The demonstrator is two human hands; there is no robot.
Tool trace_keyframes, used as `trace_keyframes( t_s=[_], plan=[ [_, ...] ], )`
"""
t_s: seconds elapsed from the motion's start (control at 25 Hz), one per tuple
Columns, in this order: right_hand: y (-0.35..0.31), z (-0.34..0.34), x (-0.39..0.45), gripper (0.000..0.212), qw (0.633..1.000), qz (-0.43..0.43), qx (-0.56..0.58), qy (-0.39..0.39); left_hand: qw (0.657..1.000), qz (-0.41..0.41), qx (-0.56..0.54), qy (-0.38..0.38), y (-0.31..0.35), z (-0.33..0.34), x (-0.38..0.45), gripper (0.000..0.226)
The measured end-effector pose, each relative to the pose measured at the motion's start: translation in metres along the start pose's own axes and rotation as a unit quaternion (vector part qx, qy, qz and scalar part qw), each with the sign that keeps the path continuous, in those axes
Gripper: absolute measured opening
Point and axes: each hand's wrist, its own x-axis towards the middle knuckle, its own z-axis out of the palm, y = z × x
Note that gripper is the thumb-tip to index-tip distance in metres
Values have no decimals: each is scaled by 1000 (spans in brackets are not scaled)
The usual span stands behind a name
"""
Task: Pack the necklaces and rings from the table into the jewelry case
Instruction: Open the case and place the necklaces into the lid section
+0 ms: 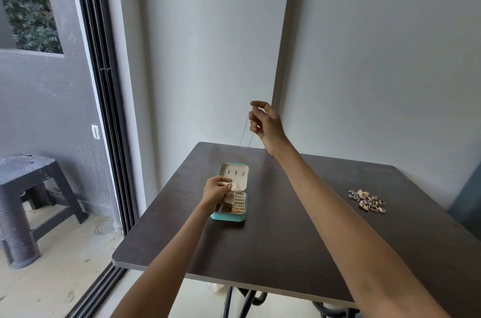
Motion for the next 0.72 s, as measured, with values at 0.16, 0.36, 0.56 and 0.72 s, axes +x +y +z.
trace_keyframes(
  t_s=[0.16,0.36,0.56,0.72],
  plan=[
    [-13,3,6,16,999,-17,27,-2,984,70,162,5,10,4,-3,8],
    [-13,4,3,16,999,-24,21,-10,954,98,284,15,6,3,-3,10],
    [1,3,-3,15,1000,-5,-13,-19,993,59,91,45,10,4,-5,16],
    [25,-3,-11,14,996,30,-76,-33,986,0,-165,9,40,-5,-3,16]
  ],
)
